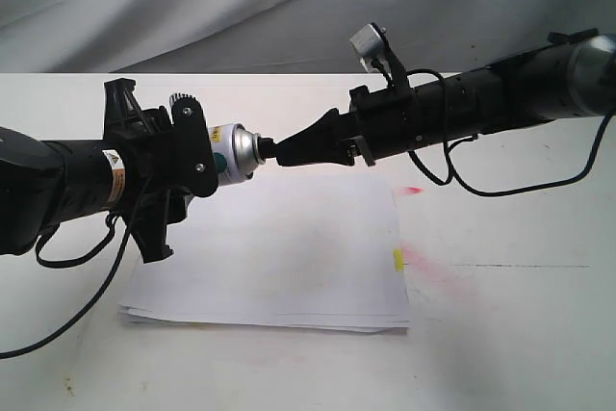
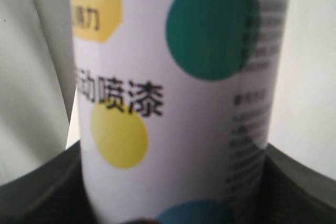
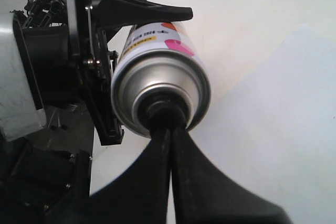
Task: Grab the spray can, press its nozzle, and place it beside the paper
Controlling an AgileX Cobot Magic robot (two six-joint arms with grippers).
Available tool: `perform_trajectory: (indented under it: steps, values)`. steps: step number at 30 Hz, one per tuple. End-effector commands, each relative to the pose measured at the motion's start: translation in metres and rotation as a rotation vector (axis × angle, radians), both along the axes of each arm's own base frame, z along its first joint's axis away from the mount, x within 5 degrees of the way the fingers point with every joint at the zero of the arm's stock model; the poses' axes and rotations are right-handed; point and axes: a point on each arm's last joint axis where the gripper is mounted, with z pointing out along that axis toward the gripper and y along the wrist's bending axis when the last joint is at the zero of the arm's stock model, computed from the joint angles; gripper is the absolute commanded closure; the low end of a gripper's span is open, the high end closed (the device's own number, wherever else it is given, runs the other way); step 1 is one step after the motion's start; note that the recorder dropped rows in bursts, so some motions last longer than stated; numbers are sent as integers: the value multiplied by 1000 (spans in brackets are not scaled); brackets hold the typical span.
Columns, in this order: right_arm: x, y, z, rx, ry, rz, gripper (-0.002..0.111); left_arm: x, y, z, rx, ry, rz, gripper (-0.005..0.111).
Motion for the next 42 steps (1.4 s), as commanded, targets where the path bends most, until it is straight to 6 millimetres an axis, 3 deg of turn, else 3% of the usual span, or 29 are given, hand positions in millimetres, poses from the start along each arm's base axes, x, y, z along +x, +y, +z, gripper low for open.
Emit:
perform_trajectory:
  steps: [1, 34, 38, 42]
  values:
    - [-3, 7, 4, 36, -5, 21, 108, -2, -8, 6, -49, 8, -36, 107]
    - [0, 7, 8, 79, 2, -17, 108, -3, -9, 5, -88, 27, -21, 107]
    - [7, -15, 24, 69, -48, -55, 108, -2, -8, 5, -157, 45, 57, 107]
    - [6, -56, 54, -24, -146, -76, 108, -2, -8, 6, -185, 52, 89, 107]
